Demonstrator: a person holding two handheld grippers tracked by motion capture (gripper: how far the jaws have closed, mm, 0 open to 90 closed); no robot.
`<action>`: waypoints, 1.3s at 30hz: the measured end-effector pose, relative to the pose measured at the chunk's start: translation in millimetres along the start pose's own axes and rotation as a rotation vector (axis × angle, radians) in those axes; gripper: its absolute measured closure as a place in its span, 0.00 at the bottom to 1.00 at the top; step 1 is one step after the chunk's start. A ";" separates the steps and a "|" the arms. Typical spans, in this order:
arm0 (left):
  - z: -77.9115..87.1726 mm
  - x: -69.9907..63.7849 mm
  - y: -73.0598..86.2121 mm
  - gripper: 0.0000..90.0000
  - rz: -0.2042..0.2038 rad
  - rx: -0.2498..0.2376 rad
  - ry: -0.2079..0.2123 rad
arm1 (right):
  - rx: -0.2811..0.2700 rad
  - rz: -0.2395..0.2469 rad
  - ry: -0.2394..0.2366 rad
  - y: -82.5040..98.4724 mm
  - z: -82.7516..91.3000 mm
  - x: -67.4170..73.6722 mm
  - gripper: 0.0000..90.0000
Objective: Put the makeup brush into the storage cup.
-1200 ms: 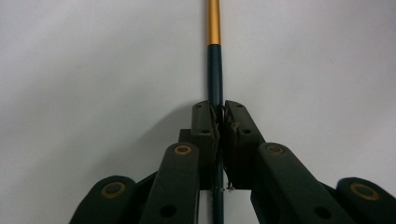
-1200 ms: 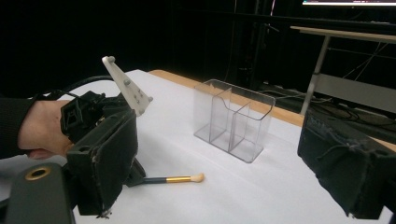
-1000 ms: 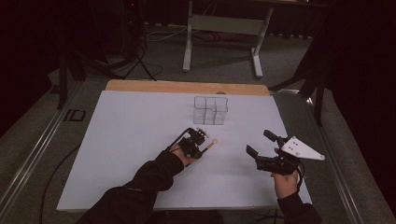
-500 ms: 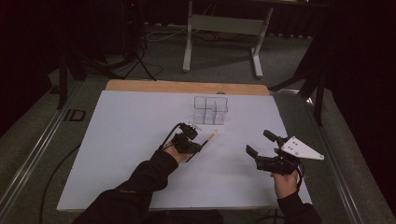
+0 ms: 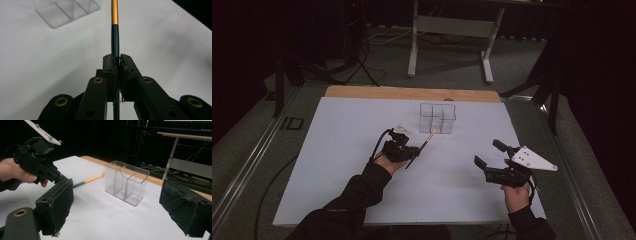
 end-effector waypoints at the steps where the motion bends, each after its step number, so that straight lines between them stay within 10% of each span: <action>1: 2.0 0.7 0.7 0.94 0.007 -0.027 0.030 | 0.001 -0.001 -0.002 0.1 -0.3 0.2 0.13; 13: 15.2 5.9 7.4 0.93 0.011 -0.192 0.052 | 0.005 0.009 0.000 -0.1 -1.8 1.2 0.13; 30: 15.4 3.7 11.3 0.93 -0.026 -0.267 0.075 | -0.023 0.032 0.026 -22.0 -1.2 14.8 0.15; 39: 14.0 -0.9 12.1 0.93 -0.031 -0.303 0.077 | 0.086 -0.004 0.026 -43.5 -18.7 21.4 0.13</action>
Point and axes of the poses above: each handheld gripper's, and its own axes: z roughly backward along the jaws, y roughly out of its underside, x roughly to its left, the point moved 2 cm from there along -z, roughly forward along the jaws, and after that the axes turned 8 degrees about -x, right-handed, at the moved point
